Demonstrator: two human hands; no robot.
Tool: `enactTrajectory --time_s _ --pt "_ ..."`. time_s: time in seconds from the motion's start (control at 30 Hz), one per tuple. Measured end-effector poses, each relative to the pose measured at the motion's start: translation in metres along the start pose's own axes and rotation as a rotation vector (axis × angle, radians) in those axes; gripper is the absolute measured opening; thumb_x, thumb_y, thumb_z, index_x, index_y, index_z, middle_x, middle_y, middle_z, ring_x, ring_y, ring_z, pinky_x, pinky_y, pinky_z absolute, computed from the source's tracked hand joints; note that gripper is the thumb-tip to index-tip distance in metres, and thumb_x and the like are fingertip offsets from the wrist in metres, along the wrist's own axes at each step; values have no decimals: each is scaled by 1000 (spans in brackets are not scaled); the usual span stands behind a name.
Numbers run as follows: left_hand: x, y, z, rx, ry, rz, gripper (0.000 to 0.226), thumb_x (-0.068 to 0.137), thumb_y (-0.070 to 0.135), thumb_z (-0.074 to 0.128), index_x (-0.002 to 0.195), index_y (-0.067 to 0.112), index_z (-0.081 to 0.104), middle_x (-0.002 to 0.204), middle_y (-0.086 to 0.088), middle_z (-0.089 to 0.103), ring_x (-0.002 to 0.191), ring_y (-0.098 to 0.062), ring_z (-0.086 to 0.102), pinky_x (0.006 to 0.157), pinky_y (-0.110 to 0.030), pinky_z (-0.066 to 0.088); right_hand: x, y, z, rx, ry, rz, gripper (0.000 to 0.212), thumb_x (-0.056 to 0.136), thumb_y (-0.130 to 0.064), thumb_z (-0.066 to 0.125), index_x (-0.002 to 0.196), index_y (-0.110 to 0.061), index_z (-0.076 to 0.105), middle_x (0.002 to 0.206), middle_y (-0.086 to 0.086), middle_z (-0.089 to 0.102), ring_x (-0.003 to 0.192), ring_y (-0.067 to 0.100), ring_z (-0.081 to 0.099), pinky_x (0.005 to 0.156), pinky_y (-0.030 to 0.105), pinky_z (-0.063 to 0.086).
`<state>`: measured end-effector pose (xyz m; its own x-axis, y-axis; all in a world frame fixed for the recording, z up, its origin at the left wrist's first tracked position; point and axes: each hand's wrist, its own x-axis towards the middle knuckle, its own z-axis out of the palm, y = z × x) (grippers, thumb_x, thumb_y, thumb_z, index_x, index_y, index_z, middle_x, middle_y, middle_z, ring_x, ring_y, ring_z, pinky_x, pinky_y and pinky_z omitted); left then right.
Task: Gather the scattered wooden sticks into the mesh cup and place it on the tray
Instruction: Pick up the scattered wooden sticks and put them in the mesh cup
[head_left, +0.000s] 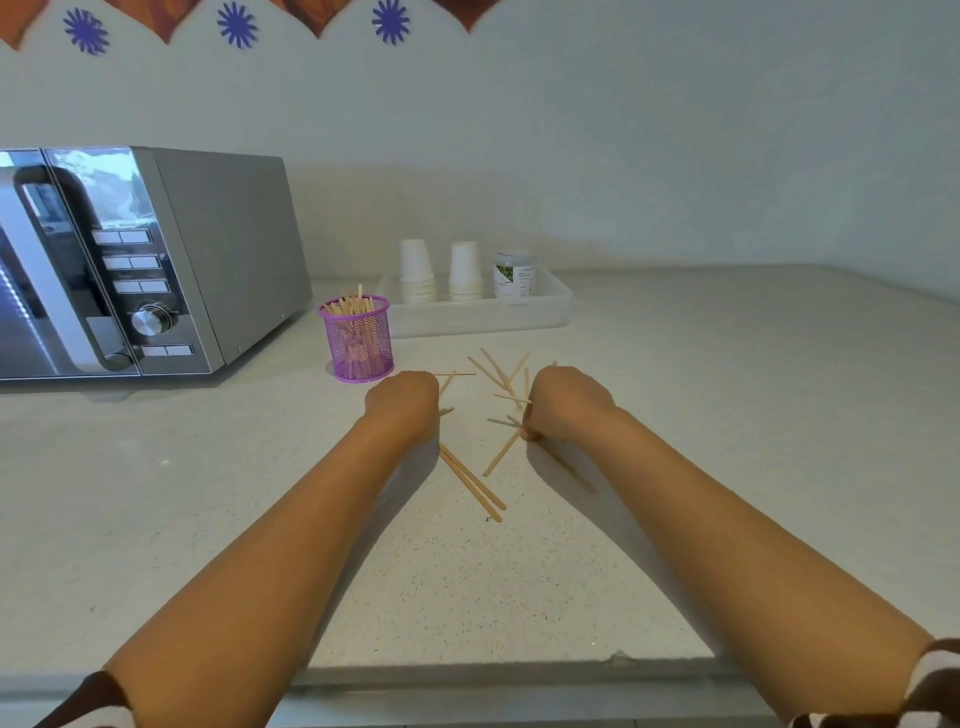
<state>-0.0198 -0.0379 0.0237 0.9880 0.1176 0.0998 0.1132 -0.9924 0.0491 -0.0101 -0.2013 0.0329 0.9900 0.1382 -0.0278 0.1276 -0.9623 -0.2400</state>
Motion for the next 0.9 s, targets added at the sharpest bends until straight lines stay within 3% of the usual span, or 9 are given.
enactTrajectory --time_s 0.07,0.23,0.43,0.5,0.57,0.67,0.8,0.9 --pt "-1 2 0 25 17 6 27 84 8 63 110 5 59 92 -7 55 88 -22 57 77 -29 47 1 -1 4 16 57 -28 5 84 -12 64 80 -10 63 78 2 59 78 22 58 54 23 36" --pt "-1 3 3 40 46 26 28 87 8 59 115 4 60 109 -10 62 100 -25 62 83 -29 49 1 -1 8 -103 159 -83 38 88 -2 51 56 -13 35 60 -1 36 50 13 34 44 22 23" --pt "1 -2 4 -29 39 16 29 87 5 59 116 2 59 111 -13 62 101 -26 61 86 -30 49 -5 -11 11 -244 108 -168 40 89 4 46 56 -13 31 61 -1 32 51 12 30 46 21 24" --pt "4 -6 4 -78 44 -3 27 87 4 59 113 1 61 105 -13 63 95 -26 62 85 -31 50 -4 -10 12 -239 96 -167 40 90 3 46 56 -13 31 61 0 32 52 13 33 50 22 31" --pt "7 -9 2 -168 73 -26 25 86 4 59 111 1 63 94 -10 60 85 -22 58 81 -29 50 -2 -6 10 -217 73 -150 40 90 2 45 57 -12 31 62 -1 33 56 16 38 55 23 34" --pt "12 -12 -2 -344 79 -38 23 88 5 57 109 -1 66 89 -9 58 78 -20 53 73 -25 45 1 3 4 -162 55 -97 38 91 0 44 58 -13 32 63 -1 33 57 15 38 46 21 24" --pt "12 -13 -4 -472 72 -8 22 91 5 52 105 -4 67 93 -14 60 81 -24 53 77 -33 49 9 12 -5 -25 78 -14 36 92 -7 48 58 -13 36 62 -1 36 52 12 33 45 23 23" --pt "13 -12 -7 -538 95 17 19 92 0 48 101 -1 64 103 -15 62 82 -22 56 76 -34 52 10 12 -7 50 178 -71 18 92 -8 44 76 -6 51 77 4 44 70 20 44 53 26 30"
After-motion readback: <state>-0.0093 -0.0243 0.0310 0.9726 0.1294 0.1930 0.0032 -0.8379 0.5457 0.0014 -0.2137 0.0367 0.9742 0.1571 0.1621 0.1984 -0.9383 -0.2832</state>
